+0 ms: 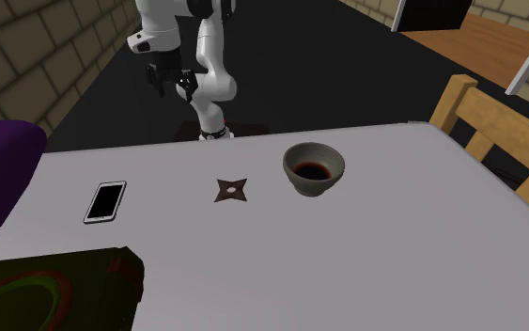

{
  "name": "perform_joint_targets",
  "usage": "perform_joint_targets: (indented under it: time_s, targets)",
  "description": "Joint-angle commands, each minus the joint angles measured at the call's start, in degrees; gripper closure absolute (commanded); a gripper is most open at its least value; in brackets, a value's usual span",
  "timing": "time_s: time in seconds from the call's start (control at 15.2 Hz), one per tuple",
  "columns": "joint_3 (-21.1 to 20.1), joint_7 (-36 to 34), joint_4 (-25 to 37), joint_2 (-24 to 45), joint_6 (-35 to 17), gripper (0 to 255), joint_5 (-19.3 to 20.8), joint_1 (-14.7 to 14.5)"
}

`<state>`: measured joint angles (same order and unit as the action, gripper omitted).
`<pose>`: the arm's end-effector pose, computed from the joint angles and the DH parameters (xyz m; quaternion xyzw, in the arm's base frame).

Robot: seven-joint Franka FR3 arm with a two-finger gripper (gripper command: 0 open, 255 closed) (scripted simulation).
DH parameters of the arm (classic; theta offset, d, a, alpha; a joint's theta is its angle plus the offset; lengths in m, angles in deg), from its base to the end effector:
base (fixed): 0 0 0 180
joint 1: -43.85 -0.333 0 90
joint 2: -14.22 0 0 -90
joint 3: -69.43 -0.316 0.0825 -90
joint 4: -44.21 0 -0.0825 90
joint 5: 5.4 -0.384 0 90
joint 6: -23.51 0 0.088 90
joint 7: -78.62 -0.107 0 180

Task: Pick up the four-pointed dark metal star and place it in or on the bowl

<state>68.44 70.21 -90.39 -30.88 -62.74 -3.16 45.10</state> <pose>0.2994 -0.0042 0.5886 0.9961 -0.0790 -0.0266 0.0275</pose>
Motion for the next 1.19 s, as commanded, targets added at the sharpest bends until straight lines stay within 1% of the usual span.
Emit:
perform_joint_targets:
  time_s: [0.0, 0.53, 1.12]
  targets:
    - [0.0, 0.0, 0.0, 0.0, 0.0, 0, 0.0, 0.0]
    - [-3.9, -1.3, 1.8, 12.6, -11.9, 0, -3.1, -3.2]
    - [-8.4, -2.7, 8.8, 28.7, -22.4, 0, -4.3, -6.0]
